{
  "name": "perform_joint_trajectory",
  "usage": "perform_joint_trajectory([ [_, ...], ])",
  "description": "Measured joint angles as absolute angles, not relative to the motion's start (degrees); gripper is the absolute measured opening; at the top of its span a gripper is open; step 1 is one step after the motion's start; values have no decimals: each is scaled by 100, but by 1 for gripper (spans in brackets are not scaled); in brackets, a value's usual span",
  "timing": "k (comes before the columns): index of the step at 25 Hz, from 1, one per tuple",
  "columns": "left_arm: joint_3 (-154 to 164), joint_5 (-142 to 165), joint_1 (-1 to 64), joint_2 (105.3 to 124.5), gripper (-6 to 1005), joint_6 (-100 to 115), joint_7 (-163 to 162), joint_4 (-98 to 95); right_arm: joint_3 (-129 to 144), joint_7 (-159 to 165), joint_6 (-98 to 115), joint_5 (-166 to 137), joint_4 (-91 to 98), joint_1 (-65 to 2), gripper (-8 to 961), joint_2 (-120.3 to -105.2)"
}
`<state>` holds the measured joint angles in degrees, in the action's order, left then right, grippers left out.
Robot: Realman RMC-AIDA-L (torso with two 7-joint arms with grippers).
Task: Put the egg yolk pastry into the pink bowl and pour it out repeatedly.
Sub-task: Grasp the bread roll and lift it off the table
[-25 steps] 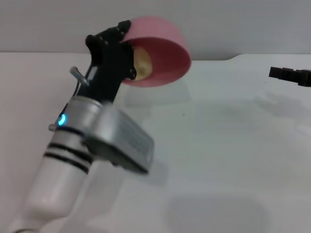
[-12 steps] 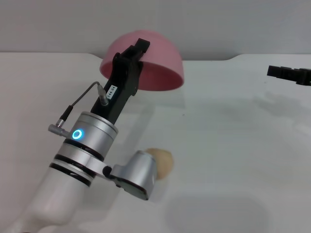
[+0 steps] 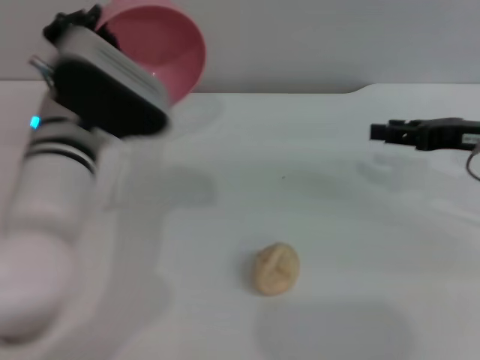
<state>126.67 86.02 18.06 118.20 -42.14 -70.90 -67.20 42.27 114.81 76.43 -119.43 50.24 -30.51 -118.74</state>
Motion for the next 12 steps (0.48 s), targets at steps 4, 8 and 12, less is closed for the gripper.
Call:
perform_joint_trajectory([
  [4,11065,6193,1605,11782,-1,-1970,-5853,-7007,4760,11479,7648,-11957,5017,-3188,509,-11874],
  [8,10645,3913,1715,11689,-1,-1447,-4427,-6834,5120,11478,7618,-11962,5011,-3301,511,-11866],
  [12,10549,2321,1730,11663,-1,-1951,-3277,-6867,5356,11478,7602,-11965,5002,-3409,513,-11865],
])
